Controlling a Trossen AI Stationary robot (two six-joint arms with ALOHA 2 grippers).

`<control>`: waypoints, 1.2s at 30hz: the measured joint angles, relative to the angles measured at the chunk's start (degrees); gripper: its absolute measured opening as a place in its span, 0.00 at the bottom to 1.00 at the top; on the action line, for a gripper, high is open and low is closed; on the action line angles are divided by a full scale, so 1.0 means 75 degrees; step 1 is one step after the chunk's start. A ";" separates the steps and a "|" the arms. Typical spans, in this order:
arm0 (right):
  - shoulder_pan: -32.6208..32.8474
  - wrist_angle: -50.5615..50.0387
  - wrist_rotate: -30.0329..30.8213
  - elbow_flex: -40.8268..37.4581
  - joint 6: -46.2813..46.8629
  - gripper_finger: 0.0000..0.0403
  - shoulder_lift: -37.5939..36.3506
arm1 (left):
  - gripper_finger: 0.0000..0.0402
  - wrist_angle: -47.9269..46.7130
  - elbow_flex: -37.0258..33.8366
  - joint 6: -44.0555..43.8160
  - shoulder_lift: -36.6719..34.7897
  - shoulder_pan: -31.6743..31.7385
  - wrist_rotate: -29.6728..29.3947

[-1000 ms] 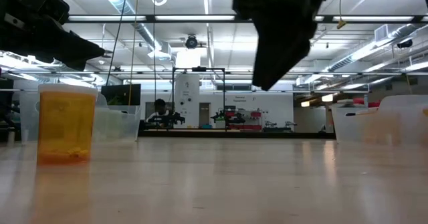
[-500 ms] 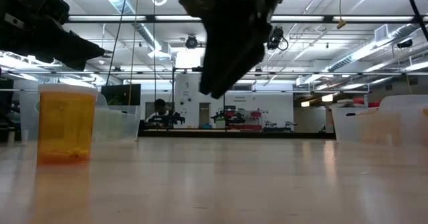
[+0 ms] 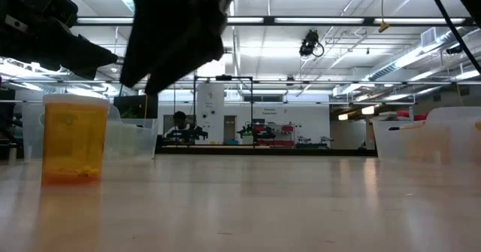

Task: Pick and place medicine bottles into bin by pill shape (circle, oval)
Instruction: Put the big orange pill bottle into the right transparent bin

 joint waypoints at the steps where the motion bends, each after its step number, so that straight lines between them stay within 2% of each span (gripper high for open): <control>1: 0.0002 0.0058 0.0000 0.0079 -0.0109 0.58 0.0036 | 0.21 -0.0003 0.0000 0.0000 0.0000 0.0000 0.0003; 10: 0.0038 0.1512 0.0000 0.0061 -0.0985 0.65 0.0180 | 0.23 -0.0002 -0.0003 0.0003 0.0000 0.0001 0.0003; 18: -0.0040 0.2282 -0.0031 0.0044 -0.1660 0.72 0.0450 | 0.23 0.0000 -0.0003 0.0000 0.0000 0.0003 0.0000; 26: -0.0062 0.2548 -0.0315 0.0033 -0.1708 0.77 0.0775 | 0.23 -0.0009 -0.0003 0.0003 -0.0001 0.0003 0.0003; 36: -0.0128 0.2228 -0.0306 0.0033 -0.1528 0.76 0.0840 | 0.22 -0.0002 -0.0003 0.0003 0.0000 0.0003 0.0000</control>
